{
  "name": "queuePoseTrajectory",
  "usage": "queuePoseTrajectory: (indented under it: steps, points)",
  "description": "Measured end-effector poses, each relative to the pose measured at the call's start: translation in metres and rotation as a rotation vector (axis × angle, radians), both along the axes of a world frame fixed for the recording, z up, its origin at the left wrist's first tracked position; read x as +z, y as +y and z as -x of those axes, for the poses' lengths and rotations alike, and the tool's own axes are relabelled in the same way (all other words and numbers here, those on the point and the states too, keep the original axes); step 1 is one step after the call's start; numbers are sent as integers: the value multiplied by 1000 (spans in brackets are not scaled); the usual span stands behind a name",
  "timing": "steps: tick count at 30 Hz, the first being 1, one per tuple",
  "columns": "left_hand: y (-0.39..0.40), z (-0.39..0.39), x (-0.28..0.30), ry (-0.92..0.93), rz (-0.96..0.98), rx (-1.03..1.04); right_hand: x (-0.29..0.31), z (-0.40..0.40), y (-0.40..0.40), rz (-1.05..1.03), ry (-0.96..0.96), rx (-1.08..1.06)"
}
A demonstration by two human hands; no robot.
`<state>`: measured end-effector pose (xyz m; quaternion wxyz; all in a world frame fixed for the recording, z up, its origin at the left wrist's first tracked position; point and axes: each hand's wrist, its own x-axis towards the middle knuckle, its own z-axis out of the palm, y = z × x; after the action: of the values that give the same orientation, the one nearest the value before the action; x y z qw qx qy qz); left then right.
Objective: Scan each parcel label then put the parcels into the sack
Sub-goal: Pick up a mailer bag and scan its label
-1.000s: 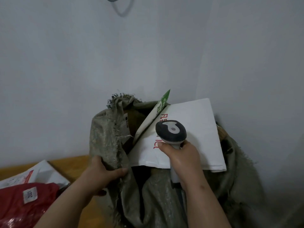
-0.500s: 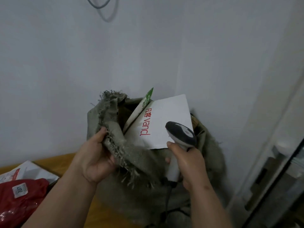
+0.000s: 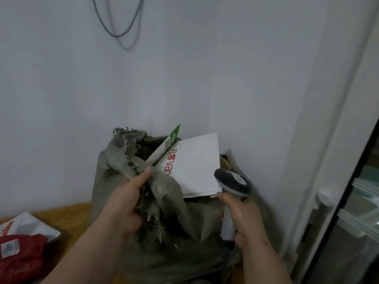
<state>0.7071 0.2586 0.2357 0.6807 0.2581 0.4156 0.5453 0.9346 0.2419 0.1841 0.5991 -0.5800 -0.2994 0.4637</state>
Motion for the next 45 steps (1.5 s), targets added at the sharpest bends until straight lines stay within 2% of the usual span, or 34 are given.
queuePoseTrajectory:
  steps: [4,7,9,11,13,16,18,23,27,32,35,37,40,45]
  points:
    - [13,-37,-31,427,-110,271,-4,-25,23,31,-19,29]
    - [24,-50,-34,773,-223,626,-7,-50,46,52,-1,69]
    - [25,-56,-26,1017,-214,828,-9,-61,61,65,38,127]
    - [29,-63,-19,1217,-301,896,-10,-67,76,84,61,187]
    - [36,-76,-15,1407,-438,793,-11,-68,90,114,99,240]
    - [54,-100,-21,1744,-567,388,-16,-69,104,153,128,255]
    - [72,-115,-32,1889,-571,102,-16,-72,109,136,128,209]
    - [119,-129,-47,1972,-514,-242,-2,-90,114,3,164,50]
    - [143,-126,-50,1949,-445,-488,30,-99,111,-168,133,-41]
    - [150,-119,-56,1952,-306,-692,79,-104,90,-546,1,-214]
    - [151,-116,-51,1906,-246,-723,92,-111,81,-723,-54,-300]
    - [148,-117,-48,1938,-237,-726,90,-115,79,-667,-100,-294]
    - [136,-121,-44,1927,-128,-786,79,-115,80,-452,-210,-151]
    - [105,-123,-13,1845,-112,-835,72,-117,75,-385,-245,-112]
